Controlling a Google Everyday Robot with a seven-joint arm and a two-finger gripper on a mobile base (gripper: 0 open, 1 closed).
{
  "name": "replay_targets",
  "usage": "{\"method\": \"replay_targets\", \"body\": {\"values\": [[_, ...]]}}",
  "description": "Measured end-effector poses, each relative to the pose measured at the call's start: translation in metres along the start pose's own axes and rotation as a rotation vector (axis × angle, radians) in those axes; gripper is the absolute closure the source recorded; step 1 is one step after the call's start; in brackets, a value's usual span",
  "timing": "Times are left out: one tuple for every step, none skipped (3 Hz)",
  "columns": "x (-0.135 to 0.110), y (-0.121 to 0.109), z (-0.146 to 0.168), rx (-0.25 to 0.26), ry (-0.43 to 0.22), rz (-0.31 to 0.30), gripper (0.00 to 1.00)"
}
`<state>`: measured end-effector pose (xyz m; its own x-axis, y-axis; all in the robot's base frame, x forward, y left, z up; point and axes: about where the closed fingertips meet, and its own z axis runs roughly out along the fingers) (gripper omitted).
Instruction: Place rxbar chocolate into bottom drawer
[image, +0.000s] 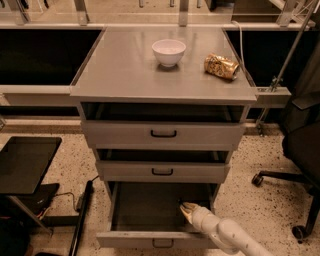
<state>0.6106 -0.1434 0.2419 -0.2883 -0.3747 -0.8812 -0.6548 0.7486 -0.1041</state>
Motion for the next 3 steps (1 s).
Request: {"method": "replay_targets", "body": {"values": [[0.013,-0.008,0.005,0.027,0.061,-0.026,1.00],[0.003,-0.003,0.014,0.029,0.187,-0.098,1.00],[0.007,0.005,0.011,0.037,0.355,-0.192,1.00]]}}
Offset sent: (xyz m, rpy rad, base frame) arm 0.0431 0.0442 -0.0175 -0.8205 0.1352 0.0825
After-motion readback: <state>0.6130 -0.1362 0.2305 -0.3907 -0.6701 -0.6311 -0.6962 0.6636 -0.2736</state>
